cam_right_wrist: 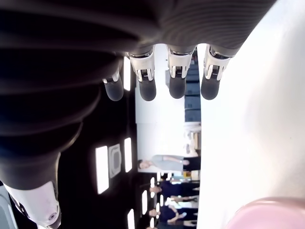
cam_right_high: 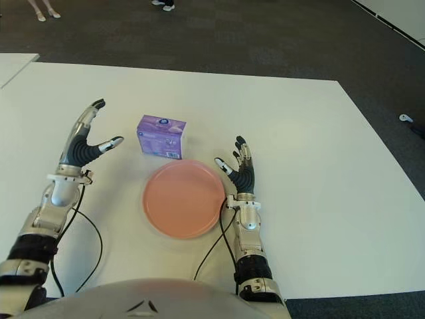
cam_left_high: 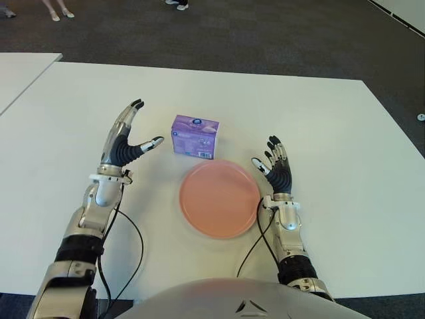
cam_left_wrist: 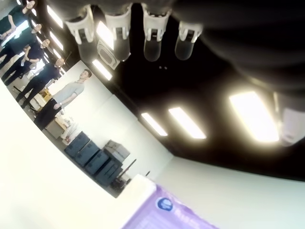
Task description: Put the tissue paper into the plate.
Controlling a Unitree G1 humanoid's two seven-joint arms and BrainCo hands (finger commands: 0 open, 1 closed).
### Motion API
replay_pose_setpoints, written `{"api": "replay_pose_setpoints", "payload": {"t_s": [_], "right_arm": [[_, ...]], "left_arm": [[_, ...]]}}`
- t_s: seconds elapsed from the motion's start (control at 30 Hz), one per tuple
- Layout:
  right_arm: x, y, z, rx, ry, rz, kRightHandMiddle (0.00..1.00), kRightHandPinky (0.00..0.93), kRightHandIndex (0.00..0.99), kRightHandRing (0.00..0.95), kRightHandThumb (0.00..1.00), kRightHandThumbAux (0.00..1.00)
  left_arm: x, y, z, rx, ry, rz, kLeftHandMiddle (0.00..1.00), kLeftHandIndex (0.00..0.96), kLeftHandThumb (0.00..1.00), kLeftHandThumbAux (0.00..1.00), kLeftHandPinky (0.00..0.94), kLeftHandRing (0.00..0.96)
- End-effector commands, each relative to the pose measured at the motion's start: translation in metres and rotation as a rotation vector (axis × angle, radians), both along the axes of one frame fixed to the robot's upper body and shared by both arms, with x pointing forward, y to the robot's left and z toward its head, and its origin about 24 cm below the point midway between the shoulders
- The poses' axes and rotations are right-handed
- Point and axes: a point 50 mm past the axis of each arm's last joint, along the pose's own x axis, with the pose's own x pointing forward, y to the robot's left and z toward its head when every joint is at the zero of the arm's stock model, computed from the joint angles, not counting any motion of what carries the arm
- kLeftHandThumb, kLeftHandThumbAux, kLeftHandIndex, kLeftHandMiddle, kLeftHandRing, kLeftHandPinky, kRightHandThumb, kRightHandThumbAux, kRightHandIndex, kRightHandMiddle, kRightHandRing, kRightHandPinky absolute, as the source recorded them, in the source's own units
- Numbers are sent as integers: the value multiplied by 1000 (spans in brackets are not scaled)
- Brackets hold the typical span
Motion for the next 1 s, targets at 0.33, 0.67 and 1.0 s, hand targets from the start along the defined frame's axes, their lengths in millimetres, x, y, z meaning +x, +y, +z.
{"api": "replay_pose_setpoints", "payload": {"t_s": [0.33, 0.67, 1.0], "right_arm": [[-17, 5, -30, 35, 136, 14, 11, 23, 0, 1, 167, 704], [-16, 7, -30, 43, 141, 31, 10, 24, 0, 0, 171, 715], [-16, 9, -32, 43, 149, 33, 12, 28, 0, 0, 160, 707]], "left_arm": [[54, -19, 39, 390, 38, -150, 0, 0, 388, 232, 0, 0], [80, -56, 56, 566, -3, -276, 0, 0, 404, 180, 0, 0], [90, -66, 54, 670, -32, -333, 0, 0, 367, 159, 0, 0]]}}
